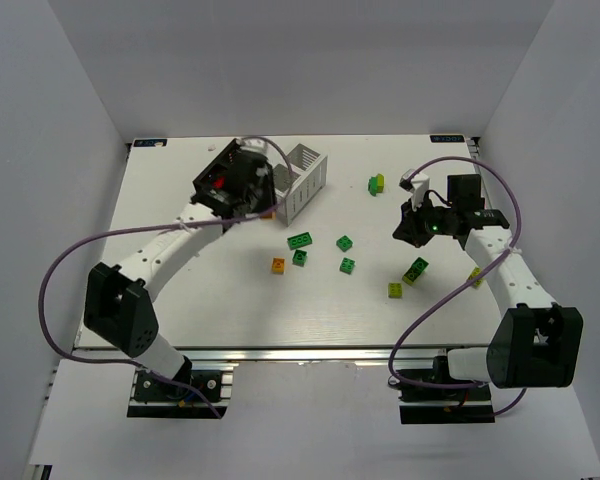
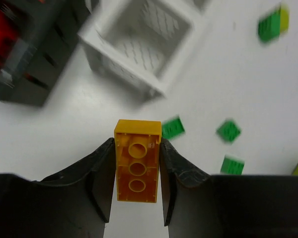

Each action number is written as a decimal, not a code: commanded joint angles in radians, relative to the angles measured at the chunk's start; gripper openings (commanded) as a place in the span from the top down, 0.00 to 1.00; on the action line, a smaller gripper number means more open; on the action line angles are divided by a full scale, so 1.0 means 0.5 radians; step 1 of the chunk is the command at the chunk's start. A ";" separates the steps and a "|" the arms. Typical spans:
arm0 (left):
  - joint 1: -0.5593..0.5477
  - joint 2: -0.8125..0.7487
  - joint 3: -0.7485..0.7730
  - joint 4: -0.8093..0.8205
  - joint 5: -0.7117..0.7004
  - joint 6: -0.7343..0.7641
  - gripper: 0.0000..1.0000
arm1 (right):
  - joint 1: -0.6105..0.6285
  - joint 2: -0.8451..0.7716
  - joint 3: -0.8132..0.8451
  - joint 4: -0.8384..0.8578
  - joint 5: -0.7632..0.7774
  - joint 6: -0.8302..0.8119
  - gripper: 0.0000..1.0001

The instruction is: Sort the legos into containers by color

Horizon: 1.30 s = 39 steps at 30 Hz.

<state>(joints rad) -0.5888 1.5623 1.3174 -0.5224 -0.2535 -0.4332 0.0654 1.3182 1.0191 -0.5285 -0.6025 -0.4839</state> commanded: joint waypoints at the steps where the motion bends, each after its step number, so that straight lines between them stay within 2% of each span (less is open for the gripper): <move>1: 0.297 -0.002 0.227 0.106 0.224 0.072 0.90 | -0.008 -0.084 0.045 -0.011 -0.117 -0.029 0.97; 7: 0.557 0.387 0.635 0.354 0.402 0.130 0.90 | -0.011 -0.084 0.039 0.017 -0.142 -0.026 0.99; 11: 0.631 0.621 0.896 0.502 0.372 0.148 0.90 | -0.011 -0.087 0.036 0.026 -0.160 -0.023 0.98; 15: 0.668 0.768 0.997 0.594 0.289 0.194 0.90 | -0.011 -0.090 0.030 0.035 -0.160 -0.029 0.97; 23: 0.702 0.900 1.025 0.747 0.185 0.265 0.89 | -0.008 -0.090 0.023 0.054 -0.154 -0.026 0.95; 39: 0.717 1.066 1.050 0.781 0.117 0.240 0.85 | -0.011 -0.090 0.027 0.042 -0.126 -0.029 0.86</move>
<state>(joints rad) -0.2371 2.1109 1.8004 -0.1490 -0.1715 -0.3130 0.0654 1.2980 1.0191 -0.5228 -0.6579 -0.4839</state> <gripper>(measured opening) 0.460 0.140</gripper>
